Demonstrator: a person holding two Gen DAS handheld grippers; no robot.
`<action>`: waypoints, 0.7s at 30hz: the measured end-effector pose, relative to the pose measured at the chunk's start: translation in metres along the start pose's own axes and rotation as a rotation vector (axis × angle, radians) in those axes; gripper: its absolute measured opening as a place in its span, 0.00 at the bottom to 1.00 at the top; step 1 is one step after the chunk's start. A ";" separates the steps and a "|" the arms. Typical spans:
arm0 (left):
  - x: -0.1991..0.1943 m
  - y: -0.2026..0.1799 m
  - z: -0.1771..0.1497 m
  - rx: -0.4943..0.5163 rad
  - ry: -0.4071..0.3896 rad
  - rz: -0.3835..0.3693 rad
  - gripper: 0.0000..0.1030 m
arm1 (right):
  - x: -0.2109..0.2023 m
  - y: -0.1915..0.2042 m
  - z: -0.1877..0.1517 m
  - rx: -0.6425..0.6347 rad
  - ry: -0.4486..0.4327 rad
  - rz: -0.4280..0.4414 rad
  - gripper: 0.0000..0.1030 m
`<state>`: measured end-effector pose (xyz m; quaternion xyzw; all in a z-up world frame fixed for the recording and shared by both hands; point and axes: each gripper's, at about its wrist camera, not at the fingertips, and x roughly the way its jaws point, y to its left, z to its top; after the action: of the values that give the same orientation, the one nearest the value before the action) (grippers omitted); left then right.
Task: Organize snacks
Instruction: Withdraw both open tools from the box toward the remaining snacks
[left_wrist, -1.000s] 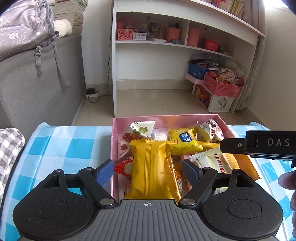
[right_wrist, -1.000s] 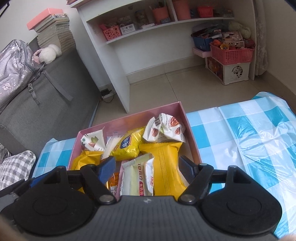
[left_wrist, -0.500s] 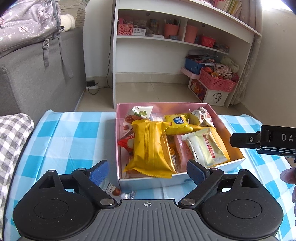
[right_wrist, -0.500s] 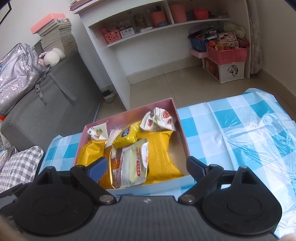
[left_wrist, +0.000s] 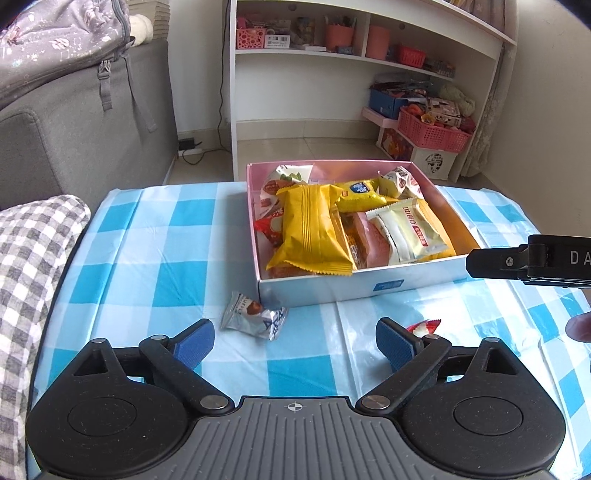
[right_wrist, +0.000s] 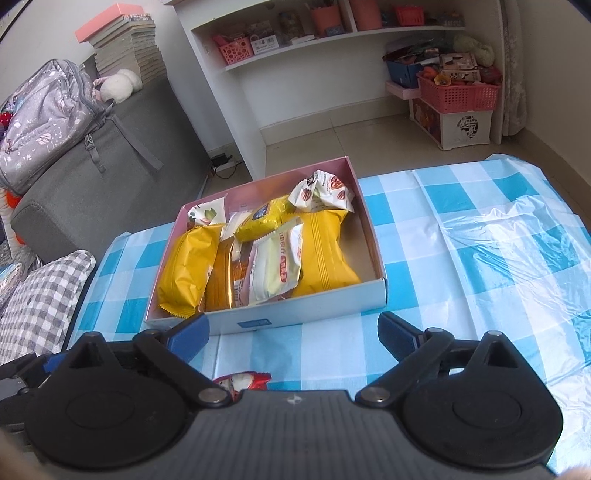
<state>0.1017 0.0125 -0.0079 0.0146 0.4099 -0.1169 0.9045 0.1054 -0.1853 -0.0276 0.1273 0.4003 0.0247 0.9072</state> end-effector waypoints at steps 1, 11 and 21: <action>-0.001 0.001 -0.003 -0.002 -0.001 0.000 0.95 | 0.000 0.000 -0.002 -0.002 0.002 0.000 0.97; -0.003 0.025 -0.022 -0.023 0.028 0.010 0.95 | -0.001 0.006 -0.019 -0.055 0.035 0.004 0.97; 0.006 0.043 -0.030 -0.024 0.067 0.045 0.95 | 0.002 0.005 -0.025 -0.077 0.059 -0.003 0.98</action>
<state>0.0928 0.0570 -0.0355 0.0169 0.4408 -0.0910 0.8928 0.0888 -0.1747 -0.0438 0.0908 0.4260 0.0425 0.8992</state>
